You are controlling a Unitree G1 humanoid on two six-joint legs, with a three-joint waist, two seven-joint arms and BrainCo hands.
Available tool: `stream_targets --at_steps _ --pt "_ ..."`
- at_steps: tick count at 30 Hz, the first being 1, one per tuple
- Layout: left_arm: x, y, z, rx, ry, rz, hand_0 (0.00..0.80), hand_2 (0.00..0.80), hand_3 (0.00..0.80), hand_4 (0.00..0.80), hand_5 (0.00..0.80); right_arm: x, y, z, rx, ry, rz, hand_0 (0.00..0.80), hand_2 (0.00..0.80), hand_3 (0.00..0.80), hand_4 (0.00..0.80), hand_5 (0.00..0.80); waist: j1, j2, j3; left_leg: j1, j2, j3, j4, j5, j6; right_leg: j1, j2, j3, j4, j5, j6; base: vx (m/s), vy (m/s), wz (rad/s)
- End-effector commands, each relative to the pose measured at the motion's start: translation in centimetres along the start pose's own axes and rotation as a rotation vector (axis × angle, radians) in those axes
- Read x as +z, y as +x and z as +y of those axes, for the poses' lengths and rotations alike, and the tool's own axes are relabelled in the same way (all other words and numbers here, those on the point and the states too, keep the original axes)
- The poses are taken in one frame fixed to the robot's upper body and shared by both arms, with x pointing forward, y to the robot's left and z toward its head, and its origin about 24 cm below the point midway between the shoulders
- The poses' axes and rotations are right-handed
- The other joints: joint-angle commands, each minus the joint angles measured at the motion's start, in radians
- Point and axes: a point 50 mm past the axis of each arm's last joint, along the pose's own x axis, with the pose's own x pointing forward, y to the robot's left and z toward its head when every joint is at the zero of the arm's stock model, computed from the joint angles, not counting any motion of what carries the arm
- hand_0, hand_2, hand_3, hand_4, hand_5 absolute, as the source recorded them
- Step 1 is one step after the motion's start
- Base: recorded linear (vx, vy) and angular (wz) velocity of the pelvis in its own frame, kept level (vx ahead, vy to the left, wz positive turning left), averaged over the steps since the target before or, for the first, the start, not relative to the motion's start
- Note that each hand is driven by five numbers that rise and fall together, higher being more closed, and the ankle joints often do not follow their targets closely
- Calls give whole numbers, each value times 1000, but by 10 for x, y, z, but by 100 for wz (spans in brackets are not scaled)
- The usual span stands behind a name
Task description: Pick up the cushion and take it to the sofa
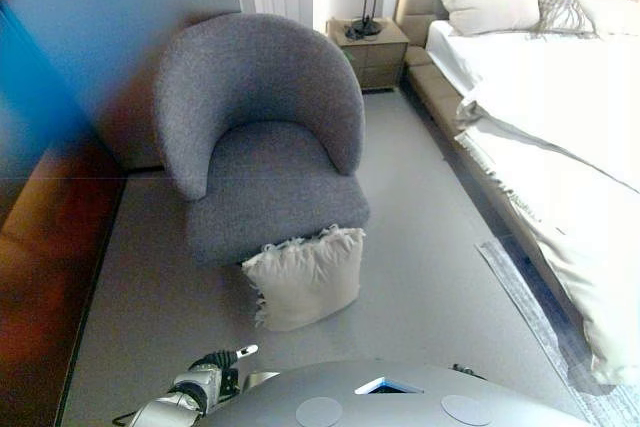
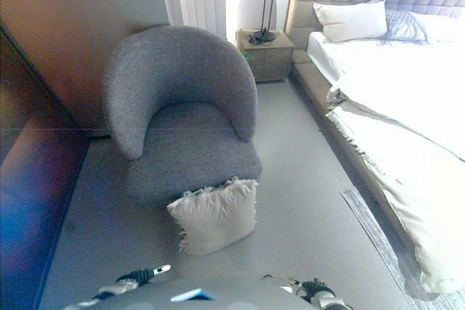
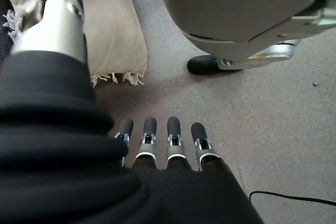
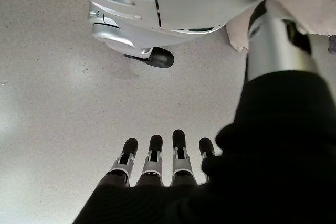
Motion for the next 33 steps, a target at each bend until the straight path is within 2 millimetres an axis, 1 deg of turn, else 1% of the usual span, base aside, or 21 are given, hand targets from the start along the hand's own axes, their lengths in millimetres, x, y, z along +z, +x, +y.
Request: stream_targets --at_steps 1,3,9,14,18,22,28,30,31,32,33 --pt "19 0 -6 -7 25 -16 0 0 0 0 0 30 1 -7 -23 -25 -52 0 0 0 0 0 -3 -2 68 -27 -47 11 6 -61 72 38 -4 -43 9 -76 27 0 0 0" --pt "25 0 -7 -35 -11 -48 0 0 0 0 0 30 1 -8 -23 -29 -53 0 0 0 0 0 -4 -2 70 -26 -47 10 6 -62 71 38 -4 -41 9 -76 28 0 0 0" --pt "29 -1 -4 -43 13 -40 0 0 0 0 0 32 2 -13 -15 -26 -58 0 0 0 0 0 -1 -2 75 -30 -46 11 6 -62 73 33 -3 -41 8 -74 30 0 0 0" --pt "23 0 -3 -32 26 -39 0 0 0 0 0 30 2 -13 -3 -19 -53 0 0 0 0 0 2 -5 74 -30 -43 11 6 -61 72 34 -2 -46 7 -74 28 16 -22 0" --pt "20 0 -5 -25 34 -41 0 0 0 0 0 29 2 -10 14 -6 -48 0 0 0 0 0 2 -6 75 -30 -39 13 6 -61 70 34 1 -49 7 -75 25 26 -52 0" --pt "18 0 -4 -17 48 -41 0 0 0 0 0 28 2 -6 22 11 -41 0 0 0 0 0 1 -5 75 -27 -36 15 6 -60 70 34 7 -50 12 -81 20 31 -77 0" --pt "21 0 -1 -7 26 -53 0 0 0 0 0 31 1 -7 22 8 -41 0 0 0 0 0 -3 -4 82 -13 -36 17 12 -58 76 30 29 -36 31 -100 0 31 -125 -1" --pt "27 0 -1 -4 2 -89 0 0 0 0 0 35 2 -10 28 4 -45 0 0 0 0 0 -1 -16 91 -37 -43 19 121 -92 75 18 27 -40 60 -112 -16 4 -177 -3" --pt "32 -1 -3 -5 -8 -114 0 0 0 0 0 38 2 -12 28 0 -53 0 0 0 0 0 2 -29 106 -69 -53 13 237 -137 83 9 17 -41 83 -118 -29 -38 -195 -3" --pt "39 -2 -4 -13 -19 -147 0 0 0 0 0 42 1 -14 26 -11 -64 0 0 0 0 0 7 -41 124 -117 -59 0 358 -152 88 -2 11 -37 103 -126 -48 -72 -202 -5" --pt "45 -3 -6 -25 -24 -170 0 0 0 0 0 46 1 -17 18 -16 -73 0 0 0 0 0 15 -46 144 -184 -59 -20 476 -124 81 -11 12 -35 120 -132 -66 -89 -196 -8"
